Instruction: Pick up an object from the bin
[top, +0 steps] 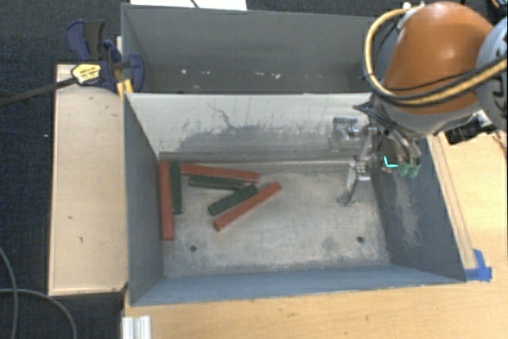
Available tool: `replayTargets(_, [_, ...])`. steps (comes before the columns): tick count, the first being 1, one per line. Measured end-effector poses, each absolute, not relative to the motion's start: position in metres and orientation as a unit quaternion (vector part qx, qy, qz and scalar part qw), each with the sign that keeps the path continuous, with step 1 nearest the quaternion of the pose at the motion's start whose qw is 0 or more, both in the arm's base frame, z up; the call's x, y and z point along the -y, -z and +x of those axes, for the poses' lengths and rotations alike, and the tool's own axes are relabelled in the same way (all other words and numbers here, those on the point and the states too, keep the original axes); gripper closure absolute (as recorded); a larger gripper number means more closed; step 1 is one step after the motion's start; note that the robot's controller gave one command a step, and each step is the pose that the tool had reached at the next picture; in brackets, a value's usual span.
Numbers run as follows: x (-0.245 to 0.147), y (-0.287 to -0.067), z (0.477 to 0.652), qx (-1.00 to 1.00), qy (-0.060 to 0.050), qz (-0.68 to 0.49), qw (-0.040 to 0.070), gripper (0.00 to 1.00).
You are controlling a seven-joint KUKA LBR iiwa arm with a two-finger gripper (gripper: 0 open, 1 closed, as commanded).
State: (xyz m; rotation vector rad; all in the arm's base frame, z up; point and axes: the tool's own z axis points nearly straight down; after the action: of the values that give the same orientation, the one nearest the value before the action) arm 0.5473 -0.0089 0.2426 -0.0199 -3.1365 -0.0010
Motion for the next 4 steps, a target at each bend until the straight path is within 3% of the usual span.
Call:
replayTargets(1, [-0.069, -0.110, 0.591, 0.991, 0.001, 0.136, 0.002, 0.00])
replayTargets(2, [-0.088, -0.069, 0.588, 0.985, 0.001, 0.173, 0.001, 0.00])
replayTargets(3, [-0.087, -0.073, 0.591, 0.985, 0.001, 0.172, -0.003, 1.00])
replayTargets(4, [-0.087, -0.071, 0.589, 0.985, 0.000, 0.171, -0.001, 0.00])
